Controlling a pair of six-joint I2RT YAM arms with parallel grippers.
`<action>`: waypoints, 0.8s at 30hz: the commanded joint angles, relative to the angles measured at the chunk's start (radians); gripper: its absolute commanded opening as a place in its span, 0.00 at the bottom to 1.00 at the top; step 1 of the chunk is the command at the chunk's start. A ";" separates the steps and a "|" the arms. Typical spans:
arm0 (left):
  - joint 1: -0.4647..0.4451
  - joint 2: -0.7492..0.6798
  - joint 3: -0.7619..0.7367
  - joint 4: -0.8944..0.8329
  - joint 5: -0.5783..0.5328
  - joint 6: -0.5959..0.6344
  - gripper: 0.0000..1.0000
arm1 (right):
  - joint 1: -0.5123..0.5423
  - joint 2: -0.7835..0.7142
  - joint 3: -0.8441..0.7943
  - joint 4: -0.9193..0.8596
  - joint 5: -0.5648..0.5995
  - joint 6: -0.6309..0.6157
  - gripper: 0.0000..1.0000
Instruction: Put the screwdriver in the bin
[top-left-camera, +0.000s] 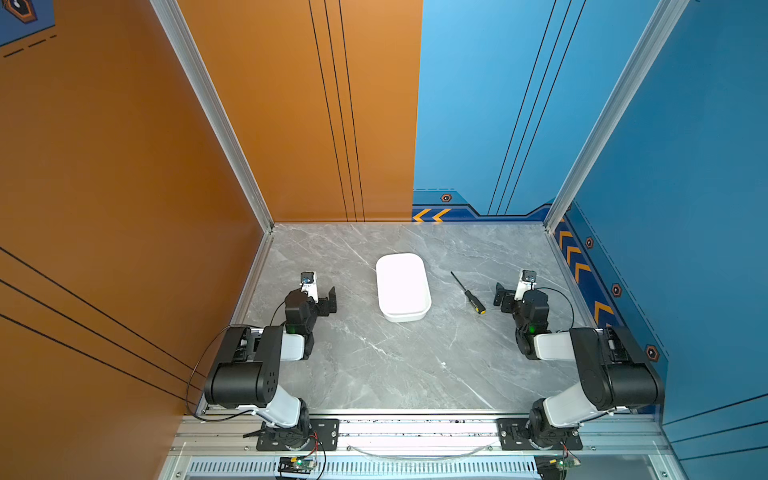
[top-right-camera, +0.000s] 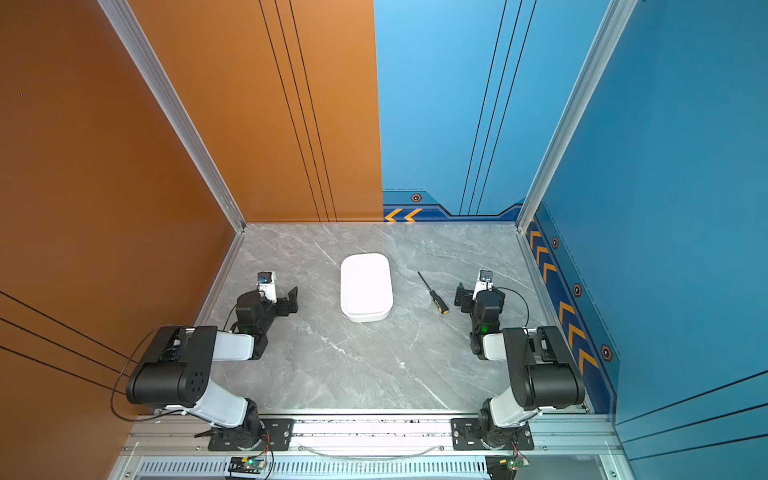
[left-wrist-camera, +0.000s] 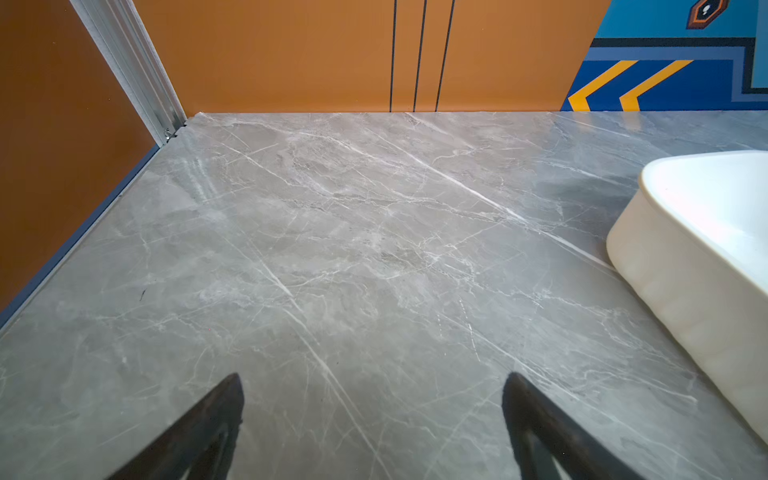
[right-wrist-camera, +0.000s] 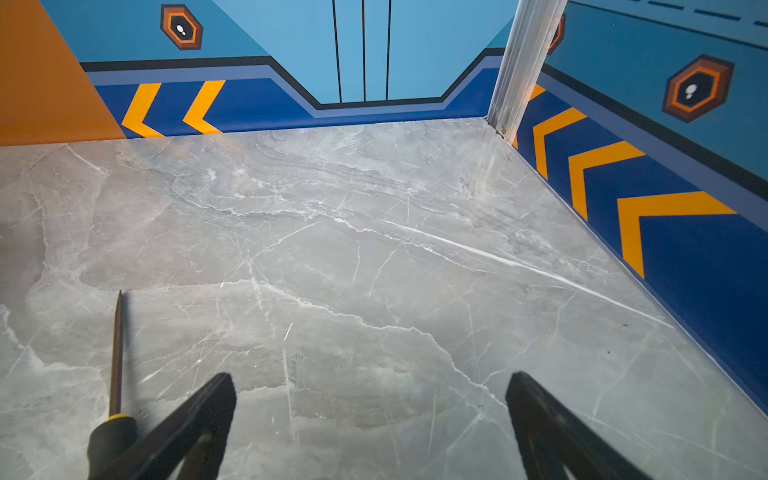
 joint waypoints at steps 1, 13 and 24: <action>-0.007 0.008 0.022 -0.015 -0.020 0.017 0.98 | 0.001 0.001 0.012 -0.015 -0.008 0.004 1.00; -0.013 -0.129 0.099 -0.267 -0.079 0.007 0.98 | 0.004 -0.088 0.051 -0.155 0.053 0.019 1.00; -0.024 -0.118 0.460 -0.724 0.064 -0.126 0.98 | 0.034 -0.301 0.360 -0.828 -0.100 0.057 1.00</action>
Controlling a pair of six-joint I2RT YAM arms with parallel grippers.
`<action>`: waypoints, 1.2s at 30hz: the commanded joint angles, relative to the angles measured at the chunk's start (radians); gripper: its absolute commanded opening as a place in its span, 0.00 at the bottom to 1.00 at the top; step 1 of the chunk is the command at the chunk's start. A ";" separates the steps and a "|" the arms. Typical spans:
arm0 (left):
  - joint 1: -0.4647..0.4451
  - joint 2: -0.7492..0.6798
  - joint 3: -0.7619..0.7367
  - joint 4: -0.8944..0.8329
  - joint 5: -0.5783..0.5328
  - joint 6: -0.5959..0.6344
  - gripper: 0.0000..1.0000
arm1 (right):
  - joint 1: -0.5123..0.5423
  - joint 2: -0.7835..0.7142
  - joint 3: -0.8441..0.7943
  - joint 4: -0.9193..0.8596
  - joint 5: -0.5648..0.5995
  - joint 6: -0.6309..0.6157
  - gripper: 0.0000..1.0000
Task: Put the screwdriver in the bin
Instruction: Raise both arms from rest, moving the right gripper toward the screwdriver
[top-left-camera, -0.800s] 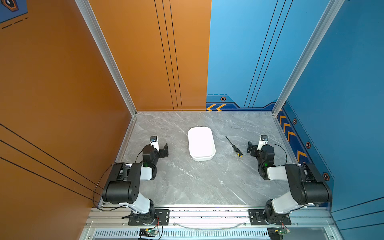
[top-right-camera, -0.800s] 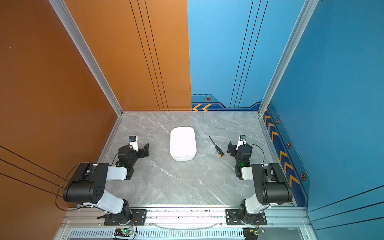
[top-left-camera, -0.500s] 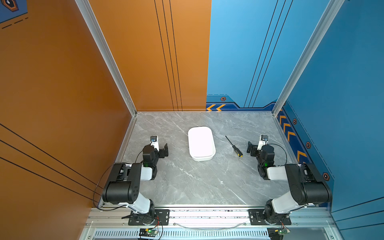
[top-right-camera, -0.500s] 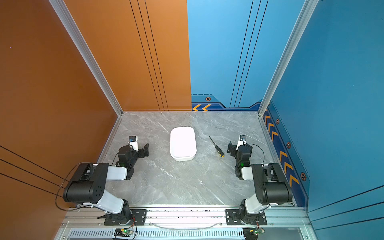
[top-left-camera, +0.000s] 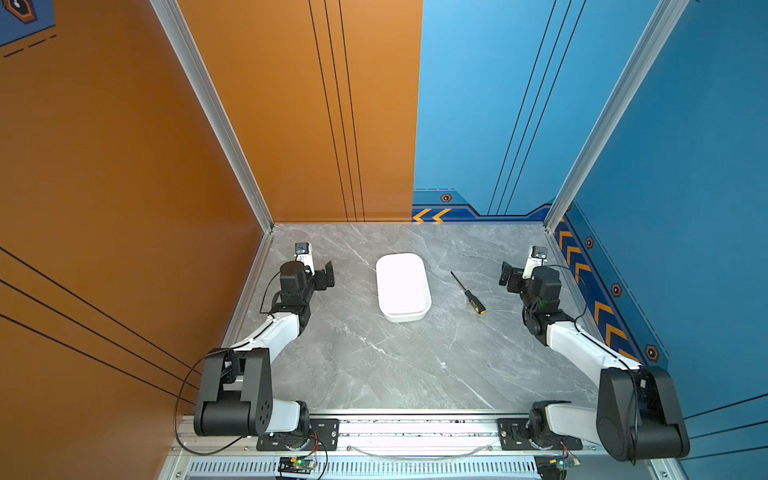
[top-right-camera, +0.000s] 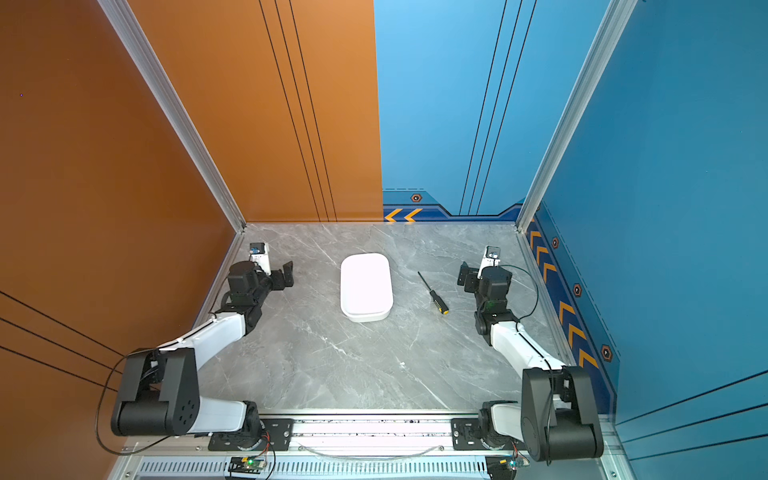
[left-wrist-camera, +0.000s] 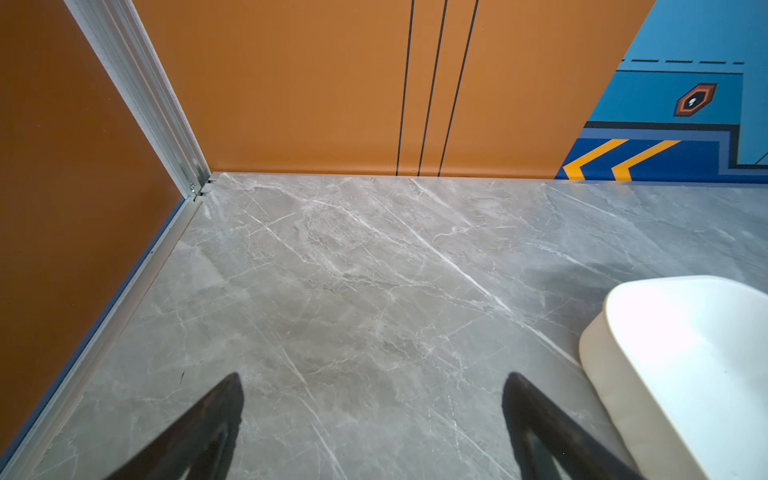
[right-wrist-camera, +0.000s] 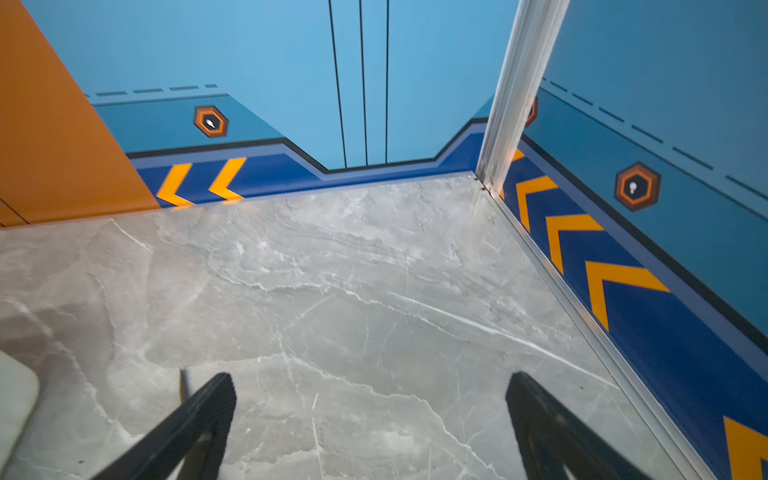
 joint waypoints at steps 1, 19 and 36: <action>-0.010 0.062 0.143 -0.235 0.127 -0.085 0.98 | 0.019 -0.021 0.109 -0.332 -0.115 0.021 1.00; -0.123 0.536 0.621 -0.653 0.194 -0.285 0.98 | 0.070 -0.080 0.245 -0.575 -0.305 0.094 1.00; -0.250 0.651 0.734 -0.788 0.060 -0.289 0.98 | 0.034 -0.163 0.166 -0.569 -0.312 0.114 1.00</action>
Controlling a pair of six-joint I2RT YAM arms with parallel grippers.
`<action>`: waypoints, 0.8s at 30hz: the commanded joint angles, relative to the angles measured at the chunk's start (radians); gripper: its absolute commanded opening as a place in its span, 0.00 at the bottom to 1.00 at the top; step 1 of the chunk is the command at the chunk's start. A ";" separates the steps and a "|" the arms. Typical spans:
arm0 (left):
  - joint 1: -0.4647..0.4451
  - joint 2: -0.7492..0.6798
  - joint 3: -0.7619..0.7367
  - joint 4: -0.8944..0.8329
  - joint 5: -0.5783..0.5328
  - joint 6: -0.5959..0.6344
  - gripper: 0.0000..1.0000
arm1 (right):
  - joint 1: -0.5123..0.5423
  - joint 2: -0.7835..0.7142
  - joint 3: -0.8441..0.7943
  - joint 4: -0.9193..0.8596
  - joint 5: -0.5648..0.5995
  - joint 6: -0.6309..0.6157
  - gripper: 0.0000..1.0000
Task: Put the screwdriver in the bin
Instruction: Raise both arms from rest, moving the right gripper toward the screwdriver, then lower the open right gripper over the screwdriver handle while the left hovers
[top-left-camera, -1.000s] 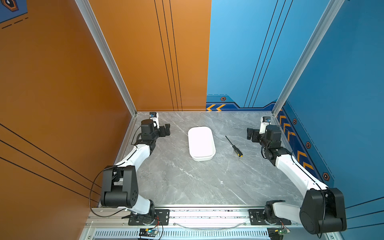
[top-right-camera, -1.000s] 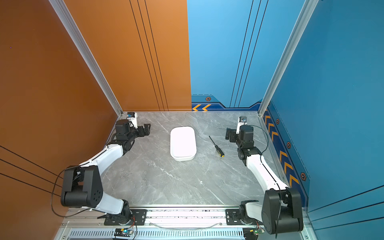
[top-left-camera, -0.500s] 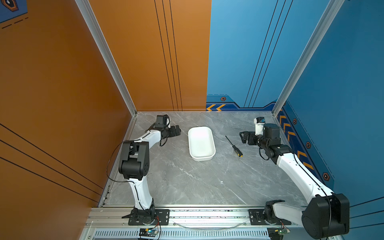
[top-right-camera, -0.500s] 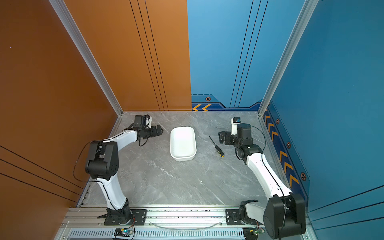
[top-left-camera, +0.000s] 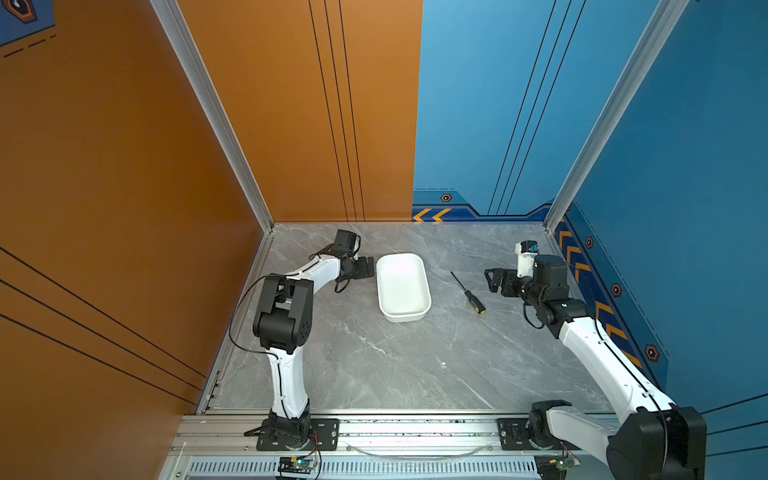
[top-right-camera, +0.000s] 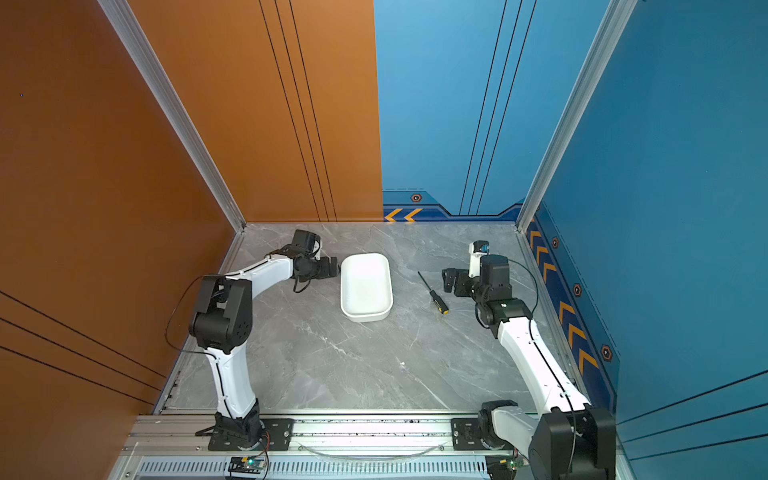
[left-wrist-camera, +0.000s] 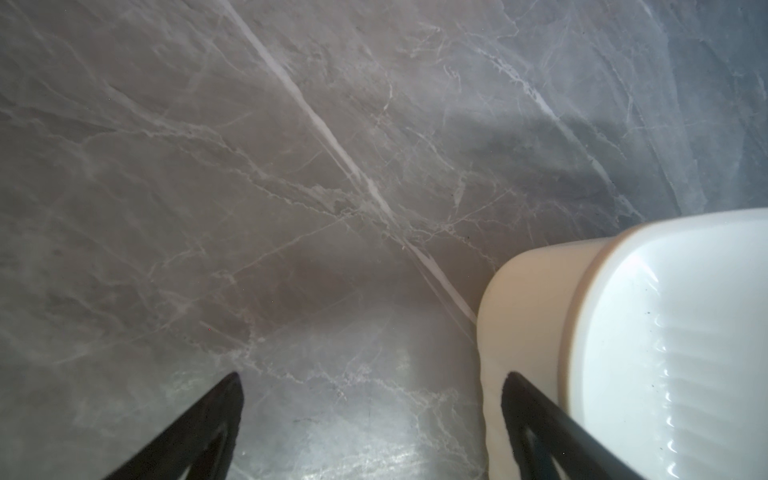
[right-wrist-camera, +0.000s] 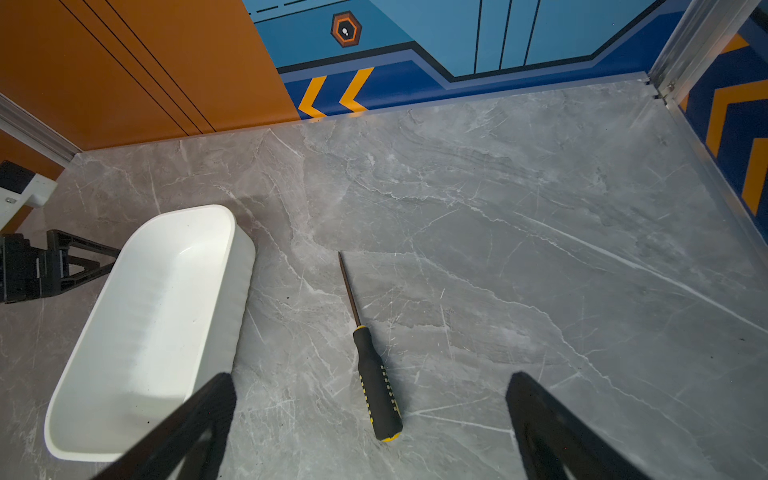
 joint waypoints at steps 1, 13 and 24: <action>-0.026 0.042 0.035 -0.056 -0.033 -0.010 0.98 | -0.010 -0.031 -0.023 -0.007 -0.017 0.019 1.00; -0.086 0.102 0.155 -0.129 -0.058 -0.014 0.98 | -0.017 -0.043 -0.038 -0.011 -0.048 0.030 1.00; -0.108 -0.037 -0.028 -0.125 -0.100 -0.036 0.98 | -0.008 0.220 0.125 -0.187 -0.202 -0.036 0.95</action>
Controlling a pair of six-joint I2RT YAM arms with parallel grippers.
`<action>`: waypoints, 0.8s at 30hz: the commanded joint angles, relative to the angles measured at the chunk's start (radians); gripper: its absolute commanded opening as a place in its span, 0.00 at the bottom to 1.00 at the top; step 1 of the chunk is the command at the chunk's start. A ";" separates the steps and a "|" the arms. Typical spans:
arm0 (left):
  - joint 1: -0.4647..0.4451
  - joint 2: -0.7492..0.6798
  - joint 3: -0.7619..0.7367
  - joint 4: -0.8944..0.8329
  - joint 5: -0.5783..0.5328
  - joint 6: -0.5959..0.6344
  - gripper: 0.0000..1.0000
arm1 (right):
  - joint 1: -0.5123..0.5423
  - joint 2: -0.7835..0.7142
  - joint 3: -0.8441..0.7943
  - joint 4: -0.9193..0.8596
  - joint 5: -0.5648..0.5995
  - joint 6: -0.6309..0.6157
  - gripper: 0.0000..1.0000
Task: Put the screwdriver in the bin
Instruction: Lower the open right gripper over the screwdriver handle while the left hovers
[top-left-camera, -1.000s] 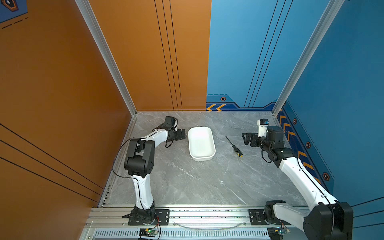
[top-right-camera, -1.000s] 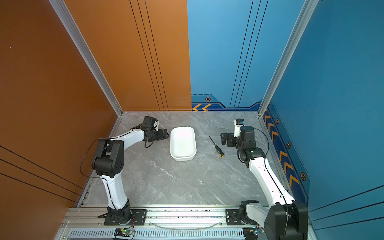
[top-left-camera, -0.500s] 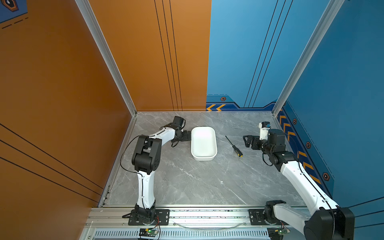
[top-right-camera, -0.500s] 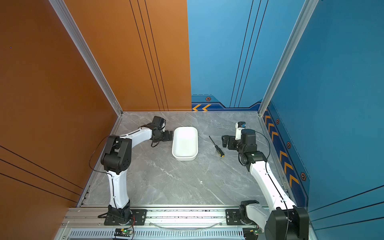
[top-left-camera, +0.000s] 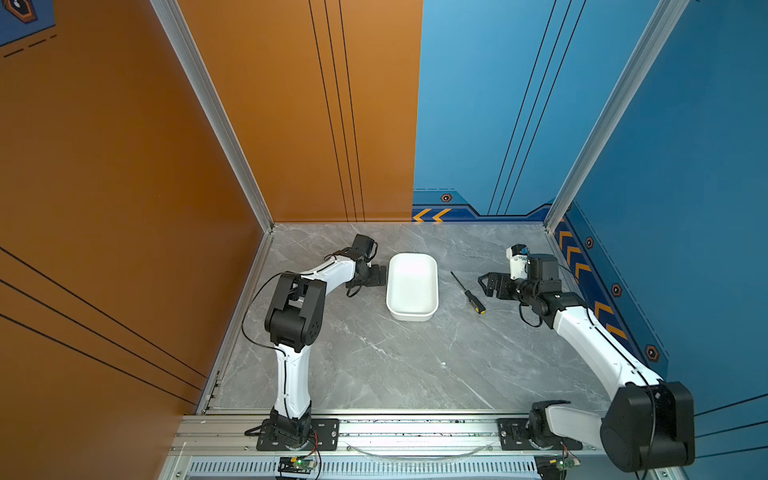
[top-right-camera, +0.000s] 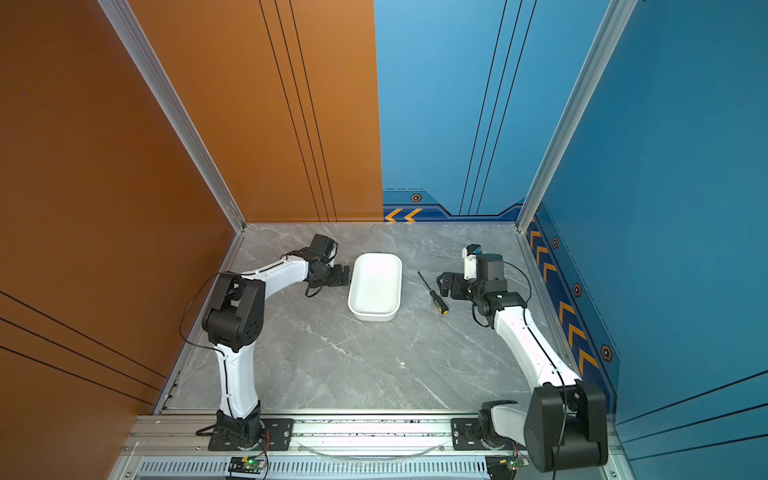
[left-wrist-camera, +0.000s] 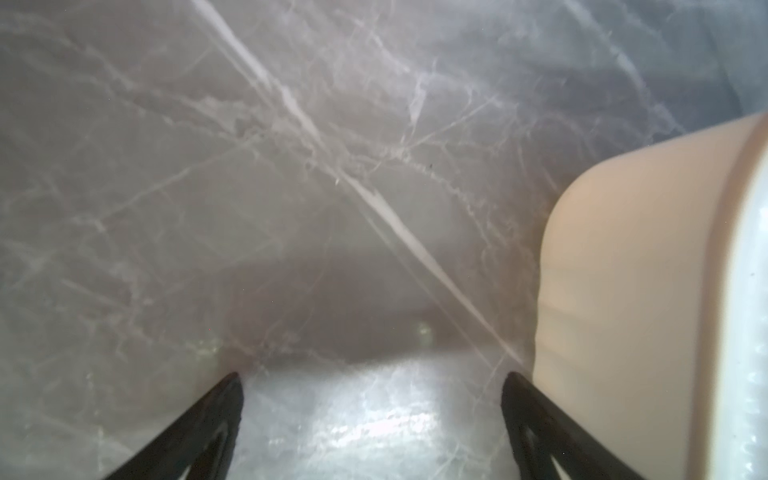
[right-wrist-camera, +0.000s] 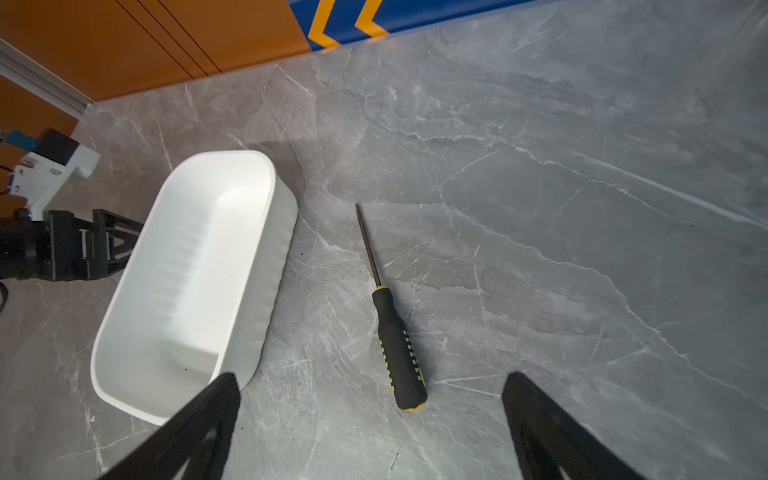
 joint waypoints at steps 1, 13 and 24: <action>-0.016 -0.070 -0.057 -0.024 -0.038 -0.015 0.98 | 0.007 0.076 0.071 -0.099 -0.063 -0.041 0.95; -0.057 -0.089 -0.107 -0.001 -0.037 -0.026 0.98 | 0.021 0.371 0.223 -0.165 0.028 -0.103 0.91; -0.034 -0.196 -0.158 0.004 -0.097 -0.009 0.98 | 0.098 0.472 0.259 -0.189 0.118 -0.142 0.83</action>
